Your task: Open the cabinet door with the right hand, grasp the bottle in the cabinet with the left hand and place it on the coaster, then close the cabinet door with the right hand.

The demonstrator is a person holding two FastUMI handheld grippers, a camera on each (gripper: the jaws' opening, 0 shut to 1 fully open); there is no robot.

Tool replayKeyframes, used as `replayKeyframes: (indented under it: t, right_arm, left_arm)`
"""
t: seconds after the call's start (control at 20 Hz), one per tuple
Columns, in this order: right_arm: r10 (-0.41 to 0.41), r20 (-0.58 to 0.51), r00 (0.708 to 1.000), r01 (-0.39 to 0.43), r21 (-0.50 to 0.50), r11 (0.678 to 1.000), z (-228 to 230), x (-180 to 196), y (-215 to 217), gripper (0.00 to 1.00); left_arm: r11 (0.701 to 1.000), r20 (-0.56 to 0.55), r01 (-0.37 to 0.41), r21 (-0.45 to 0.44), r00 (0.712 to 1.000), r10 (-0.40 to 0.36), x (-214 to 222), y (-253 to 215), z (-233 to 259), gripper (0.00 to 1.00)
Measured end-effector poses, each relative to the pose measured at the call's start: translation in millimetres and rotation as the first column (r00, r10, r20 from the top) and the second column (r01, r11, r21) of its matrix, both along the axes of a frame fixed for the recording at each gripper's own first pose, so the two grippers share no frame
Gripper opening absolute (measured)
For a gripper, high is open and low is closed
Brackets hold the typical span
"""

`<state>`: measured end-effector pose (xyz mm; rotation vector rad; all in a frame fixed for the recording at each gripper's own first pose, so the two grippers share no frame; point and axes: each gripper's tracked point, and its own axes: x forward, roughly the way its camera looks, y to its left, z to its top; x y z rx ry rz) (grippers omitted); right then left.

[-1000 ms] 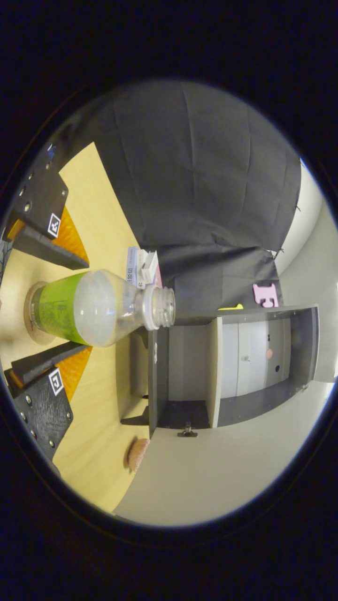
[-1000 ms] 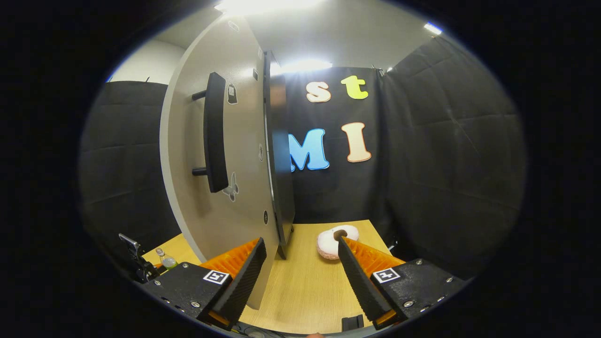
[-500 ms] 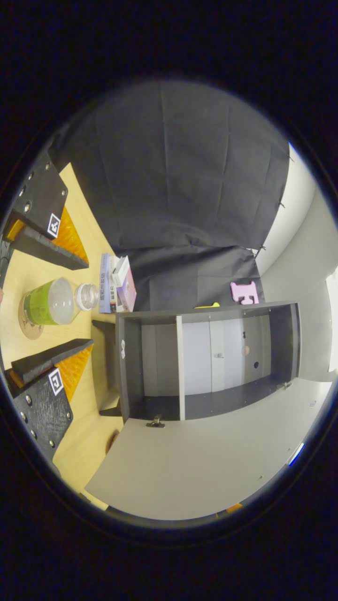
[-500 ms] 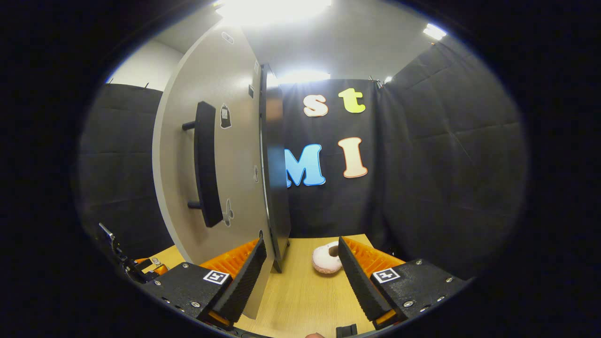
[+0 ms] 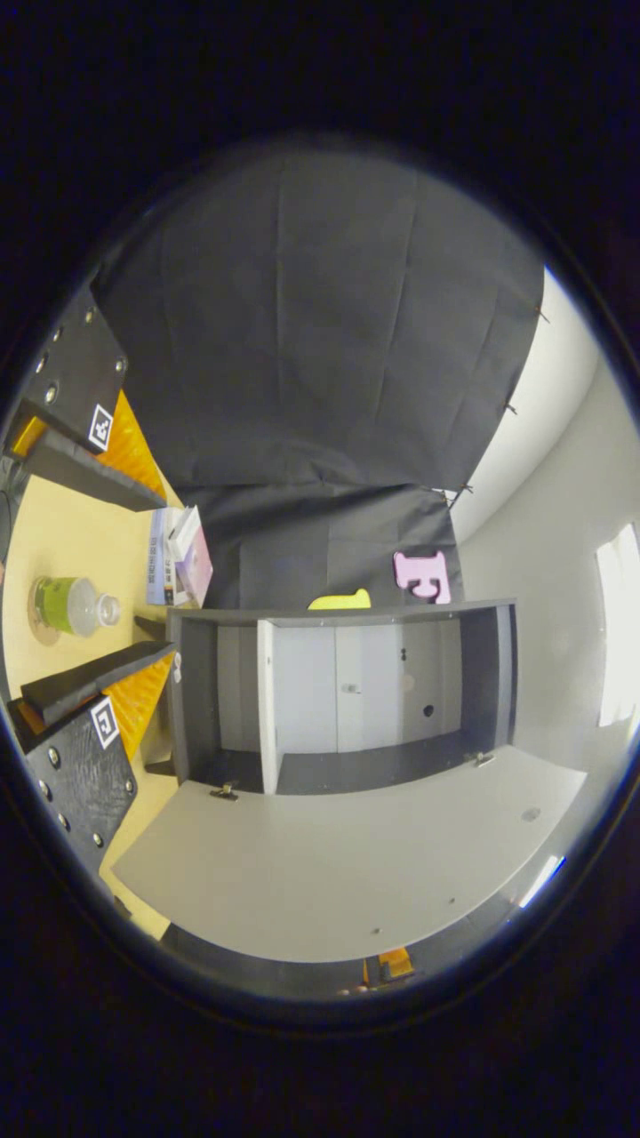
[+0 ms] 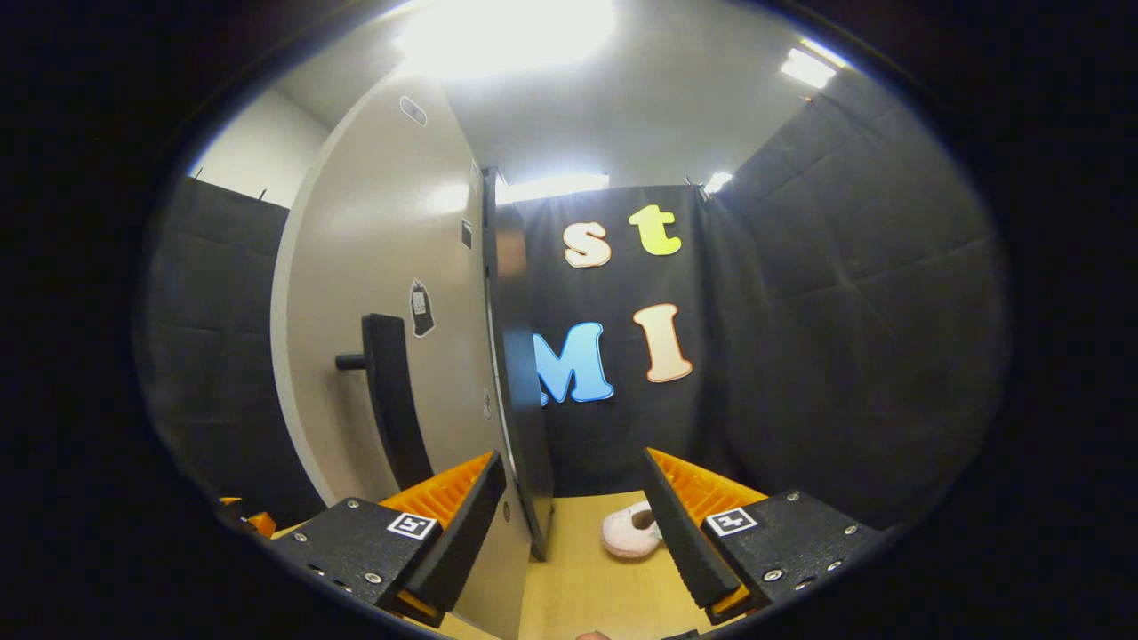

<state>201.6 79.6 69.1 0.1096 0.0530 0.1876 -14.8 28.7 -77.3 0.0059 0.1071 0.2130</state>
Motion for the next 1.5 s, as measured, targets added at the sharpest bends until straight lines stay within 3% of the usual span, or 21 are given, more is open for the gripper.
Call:
replayKeyframes:
  t: [0.15, 0.2, 0.3, 0.35, 0.5, 0.6, 0.65, 0.7, 1.0, 1.05, 1.1, 1.15, 1.3, 1.45, 1.5]
  right_arm:
    - [-0.049, 0.028, 0.998, 0.05, -0.059, 0.997, 5.2, -5.0, 0.0, 0.9]
    - [-0.058, 0.028, 0.998, 0.06, -0.072, 0.996, 4.0, -8.1, 5.6, 0.91]
    - [-0.073, 0.03, 0.997, 0.075, -0.091, 0.993, 5.9, -18.4, 19.7, 0.9]
    - [-0.073, 0.027, 0.997, 0.075, -0.091, 0.993, 5.7, -22.8, 27.8, 0.91]
    - [-0.062, 0.023, 0.998, 0.064, -0.087, 0.994, 6.1, -27.5, 56.6, 0.91]
    - [-0.045, 0.023, 0.999, 0.047, -0.09, 0.995, 6.4, -29.8, 78.7, 0.91]
    - [-0.034, 0.024, 0.999, 0.036, -0.088, 0.995, 6.2, -30.9, 90.4, 0.91]
    - [-0.023, 0.024, 0.999, 0.025, -0.086, 0.996, 2.9, -31.4, 98.9, 0.91]
    - [0.036, 0.026, 0.999, -0.035, -0.058, 0.998, 3.5, -22.9, 152.9, 0.91]
    - [0.045, 0.028, 0.999, -0.043, -0.059, 0.997, 3.5, -20.3, 161.9, 0.91]
    - [0.054, 0.03, 0.998, -0.052, -0.058, 0.997, 3.1, -18.5, 170.4, 0.91]
    - [0.063, 0.03, 0.998, -0.061, -0.056, 0.997, 2.8, -16.5, 179.4, 0.91]
    - [0.091, 0.033, 0.995, -0.09, -0.047, 0.995, 0.4, -14.9, 208.9, 0.91]
    - [0.117, 0.028, 0.993, -0.116, -0.042, 0.992, -3.7, -5.2, 236.6, 0.92]
    - [0.126, 0.025, 0.992, -0.125, -0.041, 0.991, -7.0, -1.9, 245.7, 0.92]
  left_arm:
    - [1.0, 0.02, -0.006, -0.004, 1.0, 0.007, 1.1, 31.3, 9.6, 0.89]
    - [1.0, 0.019, -0.001, -0.007, 1.0, 0.001, 3.2, 39.7, 8.2, 0.84]
    - [1.0, 0.011, 0.013, -0.014, 1.0, -0.012, 9.0, 51.7, 3.2, 0.88]
    - [1.0, 0.012, 0.022, -0.019, 1.0, -0.022, 11.7, 55.6, 2.3, 0.8]
    - [0.999, 0.017, 0.046, -0.016, 0.999, -0.045, 15.5, 70.3, 2.0, 0.84]
    - [0.999, 0.019, 0.053, -0.008, 0.998, -0.053, 18.4, 81.1, 1.0, 0.89]
    - [0.999, 0.02, 0.053, -0.007, 0.998, -0.053, 17.9, 88.1, 0.0, 0.84]
    - [0.999, 0.02, 0.053, -0.007, 0.998, -0.053, 17.8, 94.7, 0.4, 0.88]
    - [0.999, 0.002, 0.049, 0.003, 0.999, -0.049, 13.2, 132.9, -7.7, 0.88]
    - [0.999, 0.002, 0.046, 0.006, 0.999, -0.046, 12.0, 139.2, -8.2, 0.84]
    - [0.999, -0.001, 0.043, 0.01, 0.999, -0.043, 9.9, 144.3, -8.5, 0.88]
    - [0.999, -0.003, 0.04, 0.013, 0.999, -0.04, 8.1, 150.3, -8.5, 0.84]
    - [0.999, -0.009, 0.034, 0.019, 0.999, -0.034, 3.0, 166.9, -11.3, 0.88]
    - [0.999, -0.016, 0.026, 0.029, 1.0, -0.026, 1.0, 183.8, -13.6, 0.84]
    - [0.999, -0.017, 0.021, 0.031, 1.0, -0.02, 0.2, 189.9, -12.5, 0.88]
